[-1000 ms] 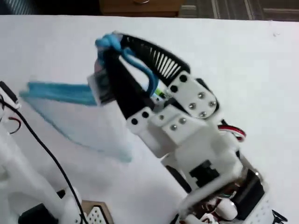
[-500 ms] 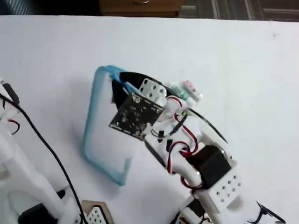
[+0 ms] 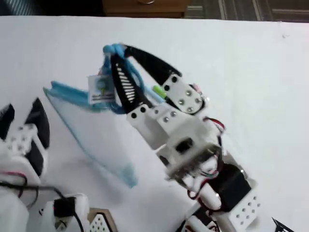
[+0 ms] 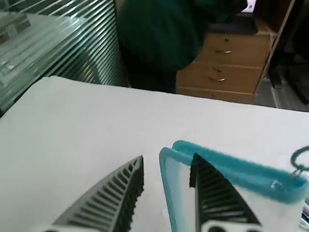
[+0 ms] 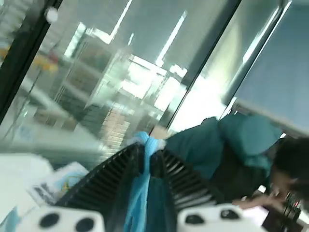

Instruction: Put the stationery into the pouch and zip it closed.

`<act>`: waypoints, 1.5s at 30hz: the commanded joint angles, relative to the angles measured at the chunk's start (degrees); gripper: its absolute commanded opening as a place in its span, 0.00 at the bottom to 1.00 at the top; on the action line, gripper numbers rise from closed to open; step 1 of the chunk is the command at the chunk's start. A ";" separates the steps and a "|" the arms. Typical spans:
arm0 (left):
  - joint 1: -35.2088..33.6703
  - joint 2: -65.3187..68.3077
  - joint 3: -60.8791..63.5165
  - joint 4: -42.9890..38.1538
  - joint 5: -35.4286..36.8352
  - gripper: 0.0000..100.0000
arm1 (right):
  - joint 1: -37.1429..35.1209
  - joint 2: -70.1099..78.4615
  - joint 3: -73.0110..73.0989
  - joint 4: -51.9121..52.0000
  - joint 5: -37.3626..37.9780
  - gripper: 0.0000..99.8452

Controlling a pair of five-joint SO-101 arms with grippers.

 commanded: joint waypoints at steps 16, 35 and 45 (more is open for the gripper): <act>11.47 -1.89 21.71 -2.90 6.42 0.25 | 0.04 -1.10 1.85 1.54 3.25 0.02; 16.66 13.41 21.54 -18.20 6.42 0.24 | -4.26 -9.54 2.73 2.77 3.78 0.02; 17.54 14.73 15.12 -9.05 2.20 0.23 | -0.48 -11.21 8.70 16.48 2.90 0.02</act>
